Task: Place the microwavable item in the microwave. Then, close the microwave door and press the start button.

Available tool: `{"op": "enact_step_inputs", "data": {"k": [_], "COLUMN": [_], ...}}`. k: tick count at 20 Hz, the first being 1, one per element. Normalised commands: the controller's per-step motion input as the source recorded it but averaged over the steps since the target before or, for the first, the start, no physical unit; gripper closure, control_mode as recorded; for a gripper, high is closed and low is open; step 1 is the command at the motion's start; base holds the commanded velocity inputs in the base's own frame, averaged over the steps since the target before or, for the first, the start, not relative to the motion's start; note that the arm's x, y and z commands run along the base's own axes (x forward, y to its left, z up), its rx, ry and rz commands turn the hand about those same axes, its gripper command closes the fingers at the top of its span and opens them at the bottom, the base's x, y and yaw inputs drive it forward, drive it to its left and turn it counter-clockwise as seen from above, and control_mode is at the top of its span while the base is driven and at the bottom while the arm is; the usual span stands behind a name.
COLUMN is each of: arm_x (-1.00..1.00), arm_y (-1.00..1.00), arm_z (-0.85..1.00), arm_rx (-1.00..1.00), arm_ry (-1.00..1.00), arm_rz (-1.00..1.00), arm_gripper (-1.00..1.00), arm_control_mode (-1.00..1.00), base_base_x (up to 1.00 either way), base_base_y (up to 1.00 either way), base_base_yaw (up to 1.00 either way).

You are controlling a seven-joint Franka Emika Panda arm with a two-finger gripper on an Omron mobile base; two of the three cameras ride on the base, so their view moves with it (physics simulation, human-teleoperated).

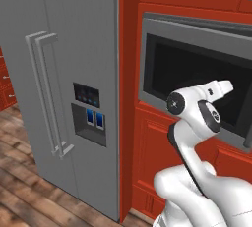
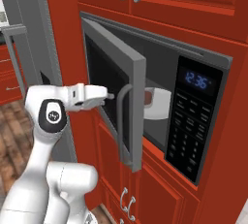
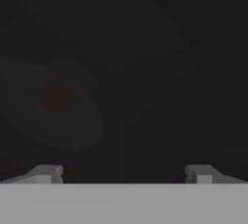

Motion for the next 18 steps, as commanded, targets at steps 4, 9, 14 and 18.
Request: {"op": "enact_step_inputs", "data": {"k": [4,9,14,18], "arm_x": [0.4,0.41,0.49,0.48], "arm_y": [-0.18,-0.2,-0.17,-0.22], "arm_z": [0.0,0.0,0.0,0.0], "arm_rx": [0.05,0.05,0.05,0.05], "arm_ry": [0.0,0.0,0.0,0.0], "arm_rz": [0.0,0.0,0.0,0.0], "arm_gripper": [-1.0,-1.0,-1.0,-1.0], "arm_control_mode": [-1.0,-1.0,-1.0,-1.0], "base_base_x": [0.0,0.0,0.0,0.0], "base_base_y": [0.0,0.0,0.0,0.0], "base_base_yaw": [0.0,0.0,0.0,0.0]}}
